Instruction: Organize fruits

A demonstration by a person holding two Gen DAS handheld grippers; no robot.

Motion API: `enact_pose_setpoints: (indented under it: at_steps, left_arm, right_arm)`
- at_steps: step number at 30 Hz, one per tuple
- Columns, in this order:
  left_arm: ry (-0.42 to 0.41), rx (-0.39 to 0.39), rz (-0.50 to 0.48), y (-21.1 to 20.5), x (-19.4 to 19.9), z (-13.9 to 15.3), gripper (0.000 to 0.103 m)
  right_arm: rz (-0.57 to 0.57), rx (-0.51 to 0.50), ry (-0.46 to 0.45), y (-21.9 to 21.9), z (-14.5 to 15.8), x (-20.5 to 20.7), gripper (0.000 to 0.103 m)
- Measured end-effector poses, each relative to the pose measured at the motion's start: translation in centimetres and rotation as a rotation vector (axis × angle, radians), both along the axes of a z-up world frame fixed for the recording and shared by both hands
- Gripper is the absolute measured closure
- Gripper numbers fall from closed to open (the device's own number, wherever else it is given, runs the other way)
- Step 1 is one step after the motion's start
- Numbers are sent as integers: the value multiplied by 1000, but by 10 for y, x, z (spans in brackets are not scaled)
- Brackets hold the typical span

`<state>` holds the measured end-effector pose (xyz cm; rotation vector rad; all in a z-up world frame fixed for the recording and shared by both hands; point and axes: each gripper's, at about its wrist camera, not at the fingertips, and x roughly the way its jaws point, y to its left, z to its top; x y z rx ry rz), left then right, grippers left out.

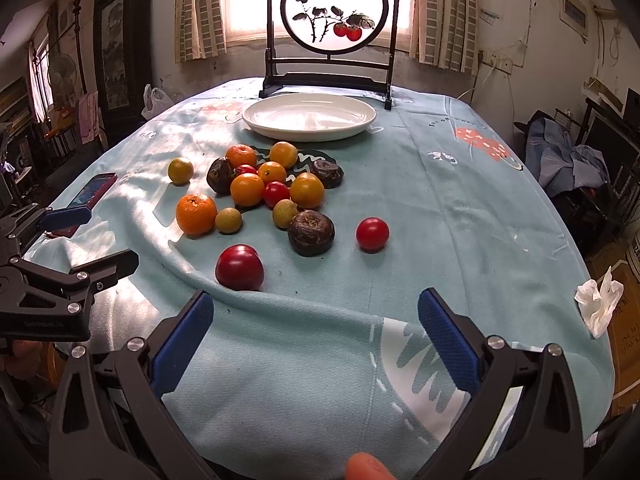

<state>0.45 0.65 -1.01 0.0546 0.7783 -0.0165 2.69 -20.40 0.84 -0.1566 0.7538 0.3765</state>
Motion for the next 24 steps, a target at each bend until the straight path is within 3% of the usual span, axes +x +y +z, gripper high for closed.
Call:
enact_pose_setpoints:
  at_steps: [24]
  left_arm:
    - [6,1,2,0,0,0,2]
  right_arm:
    - [-2,0,3,-1,-1,0,1]
